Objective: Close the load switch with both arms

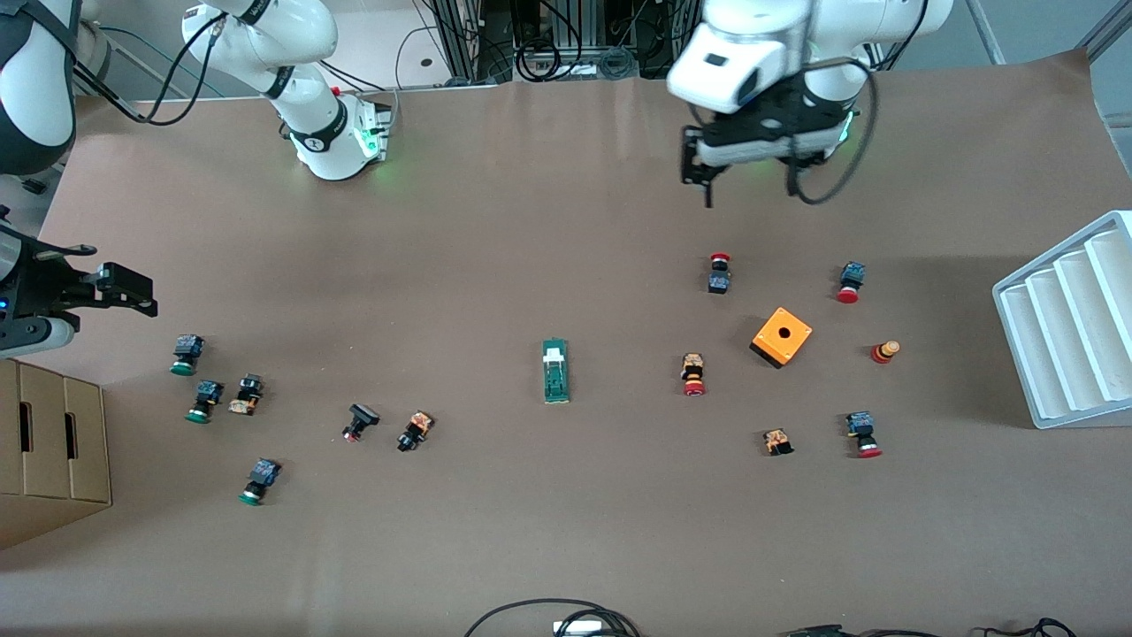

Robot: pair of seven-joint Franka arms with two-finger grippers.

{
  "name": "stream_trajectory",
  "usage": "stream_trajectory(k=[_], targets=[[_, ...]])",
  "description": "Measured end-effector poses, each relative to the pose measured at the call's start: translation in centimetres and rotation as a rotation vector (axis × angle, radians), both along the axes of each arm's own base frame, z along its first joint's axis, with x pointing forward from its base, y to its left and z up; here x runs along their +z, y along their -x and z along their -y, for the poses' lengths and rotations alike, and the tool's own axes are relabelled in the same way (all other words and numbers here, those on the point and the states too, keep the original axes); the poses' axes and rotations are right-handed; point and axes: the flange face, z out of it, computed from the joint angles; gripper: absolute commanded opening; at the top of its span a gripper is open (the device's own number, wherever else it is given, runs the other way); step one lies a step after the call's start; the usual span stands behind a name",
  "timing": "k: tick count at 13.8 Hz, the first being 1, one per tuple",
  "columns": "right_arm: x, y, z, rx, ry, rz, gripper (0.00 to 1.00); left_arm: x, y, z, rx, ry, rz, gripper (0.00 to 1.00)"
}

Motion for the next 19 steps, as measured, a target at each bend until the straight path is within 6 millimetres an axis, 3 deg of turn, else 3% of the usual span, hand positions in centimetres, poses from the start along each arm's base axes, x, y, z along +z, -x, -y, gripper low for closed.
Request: stream_trajectory(k=[8, 14, 19], targets=[[-0.3, -0.2, -0.4, 0.006, 0.000, -0.006, 1.00, -5.0, 10.1, 9.4, 0.119, -0.023, 0.214, 1.00], [-0.5, -0.2, -0.4, 0.006, 0.000, -0.008, 1.00, -5.5, 15.4, 13.0, 0.208, 0.057, 0.348, 1.00], [-0.6, -0.3, -0.4, 0.006, 0.000, -0.010, 1.00, -9.0, 18.5, 16.4, 0.315, 0.129, 0.462, 1.00]])
